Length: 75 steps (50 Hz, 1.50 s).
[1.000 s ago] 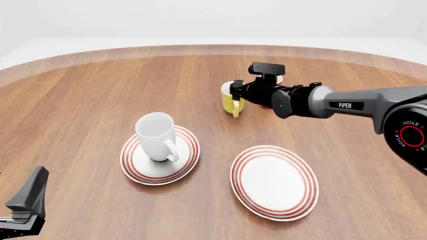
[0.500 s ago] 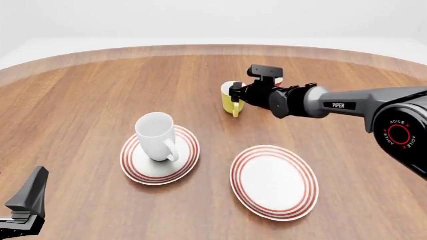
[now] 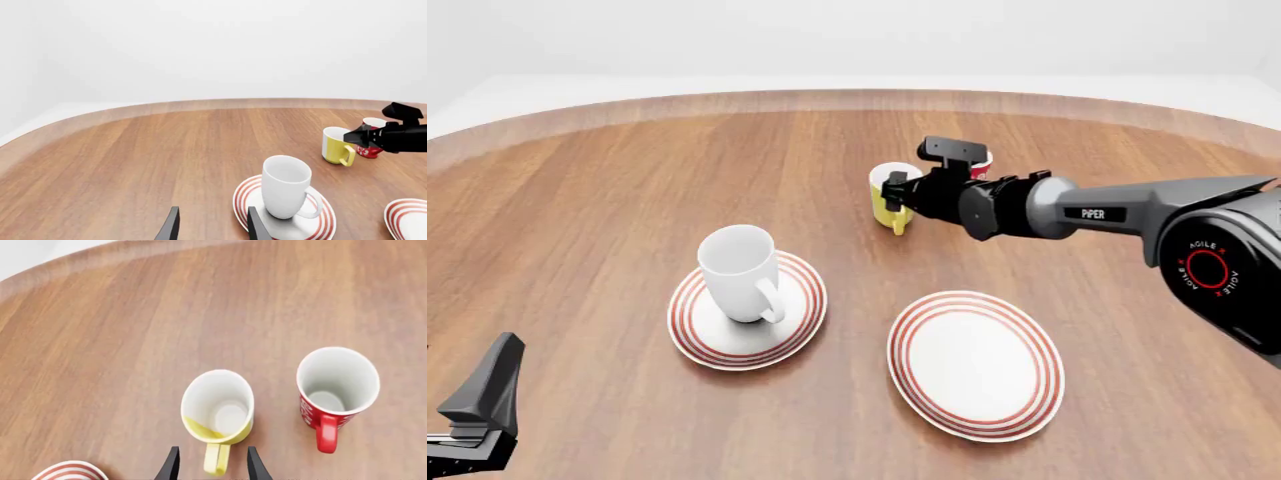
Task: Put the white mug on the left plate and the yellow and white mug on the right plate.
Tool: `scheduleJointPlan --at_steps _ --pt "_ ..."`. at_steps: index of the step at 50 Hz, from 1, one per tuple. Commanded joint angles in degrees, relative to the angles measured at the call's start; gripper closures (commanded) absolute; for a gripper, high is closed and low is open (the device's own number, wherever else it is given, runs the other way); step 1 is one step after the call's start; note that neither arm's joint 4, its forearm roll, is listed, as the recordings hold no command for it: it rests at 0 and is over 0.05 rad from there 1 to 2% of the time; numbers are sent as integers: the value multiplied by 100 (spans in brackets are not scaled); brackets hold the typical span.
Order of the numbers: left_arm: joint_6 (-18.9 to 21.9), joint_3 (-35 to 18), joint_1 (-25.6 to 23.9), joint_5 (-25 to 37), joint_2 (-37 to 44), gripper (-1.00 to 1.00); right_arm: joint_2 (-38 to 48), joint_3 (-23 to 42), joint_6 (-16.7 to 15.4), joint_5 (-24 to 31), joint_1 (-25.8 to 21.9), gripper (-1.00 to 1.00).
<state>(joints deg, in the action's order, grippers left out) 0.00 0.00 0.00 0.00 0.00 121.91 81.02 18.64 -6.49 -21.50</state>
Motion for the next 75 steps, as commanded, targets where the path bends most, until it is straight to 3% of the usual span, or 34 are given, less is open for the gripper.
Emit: scheduleJointPlan --at_steps 1,75 --pt "0 0 0 0 0 -100 49 51 84 71 -21 -100" --pt "0 0 0 0 0 -100 604 529 687 599 -161 -100"
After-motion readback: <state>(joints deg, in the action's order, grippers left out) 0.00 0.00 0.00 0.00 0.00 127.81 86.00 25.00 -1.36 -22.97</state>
